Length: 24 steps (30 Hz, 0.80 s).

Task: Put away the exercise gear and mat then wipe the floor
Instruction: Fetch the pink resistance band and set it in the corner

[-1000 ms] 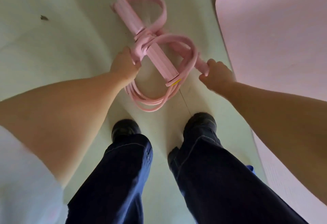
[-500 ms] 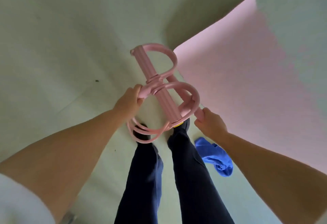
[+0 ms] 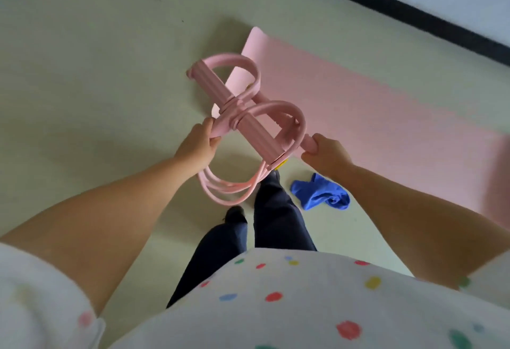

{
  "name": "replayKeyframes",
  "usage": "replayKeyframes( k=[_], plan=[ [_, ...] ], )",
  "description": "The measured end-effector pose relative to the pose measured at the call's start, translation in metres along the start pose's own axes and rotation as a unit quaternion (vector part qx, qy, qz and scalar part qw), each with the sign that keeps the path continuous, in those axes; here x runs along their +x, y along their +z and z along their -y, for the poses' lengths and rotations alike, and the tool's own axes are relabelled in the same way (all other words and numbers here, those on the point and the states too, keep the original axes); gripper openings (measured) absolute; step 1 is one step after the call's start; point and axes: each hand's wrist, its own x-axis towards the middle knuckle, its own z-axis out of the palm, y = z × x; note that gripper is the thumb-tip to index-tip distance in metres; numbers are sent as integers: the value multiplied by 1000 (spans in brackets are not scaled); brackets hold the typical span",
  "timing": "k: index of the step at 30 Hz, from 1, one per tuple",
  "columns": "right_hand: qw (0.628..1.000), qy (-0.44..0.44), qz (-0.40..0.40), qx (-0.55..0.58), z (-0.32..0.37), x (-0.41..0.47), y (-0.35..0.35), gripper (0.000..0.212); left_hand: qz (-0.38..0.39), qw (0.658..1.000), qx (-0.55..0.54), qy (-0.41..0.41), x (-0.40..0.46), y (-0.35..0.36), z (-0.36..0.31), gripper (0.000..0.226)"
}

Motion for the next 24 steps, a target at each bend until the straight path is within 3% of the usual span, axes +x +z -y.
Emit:
replayKeyframes(
  k=[5, 11, 24],
  plan=[
    [983, 100, -44, 147, -59, -84, 29, 11, 78, 988, 70, 112, -17, 8, -58, 17],
    [943, 208, -100, 240, -152, -188, 44, 14, 165, 948, 153, 226, -43, 80, -163, 20],
    [844, 385, -180, 326, -460, -413, 71, 15, 289, 840, 228, 398, -215, 377, -432, 14]
  ],
)
